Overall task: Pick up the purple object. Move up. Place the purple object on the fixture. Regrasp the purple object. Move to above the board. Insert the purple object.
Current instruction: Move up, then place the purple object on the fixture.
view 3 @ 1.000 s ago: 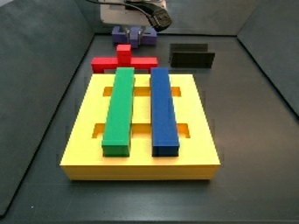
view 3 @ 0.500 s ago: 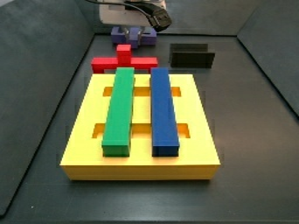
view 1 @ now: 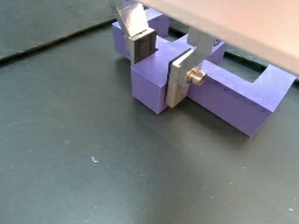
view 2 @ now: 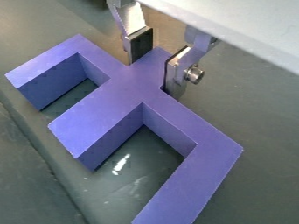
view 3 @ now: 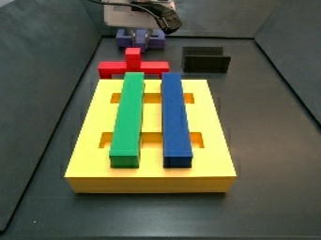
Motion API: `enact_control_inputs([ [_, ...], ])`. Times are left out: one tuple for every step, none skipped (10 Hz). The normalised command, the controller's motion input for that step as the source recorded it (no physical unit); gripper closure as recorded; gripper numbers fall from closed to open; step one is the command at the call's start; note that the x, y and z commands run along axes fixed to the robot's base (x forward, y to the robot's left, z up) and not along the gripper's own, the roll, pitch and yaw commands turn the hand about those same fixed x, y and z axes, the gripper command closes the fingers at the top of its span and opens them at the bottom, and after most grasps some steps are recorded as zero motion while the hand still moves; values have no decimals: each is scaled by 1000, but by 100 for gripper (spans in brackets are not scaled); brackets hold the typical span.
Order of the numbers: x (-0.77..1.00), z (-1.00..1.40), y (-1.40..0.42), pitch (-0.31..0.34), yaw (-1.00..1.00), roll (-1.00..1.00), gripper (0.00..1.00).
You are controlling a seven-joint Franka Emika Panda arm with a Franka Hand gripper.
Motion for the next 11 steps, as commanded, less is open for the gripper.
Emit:
enact_control_inputs([
  [0,833,0,0,0,0,100],
  [20,804,45,6,-34,10,100],
  [-6,528,41,33,-35,41,100],
  [-1,329,22,28,-27,67,100],
  [0,0,0,0,0,37,100],
  [417,0,-269,0,0,269,100],
  [1000,191,-494,0,0,149,100],
  [1000,374,-566,0,0,49,100],
  [1000,383,-569,0,0,46,100],
  [1000,351,-557,0,0,66,100],
  [1000,291,-549,26,0,0,100],
])
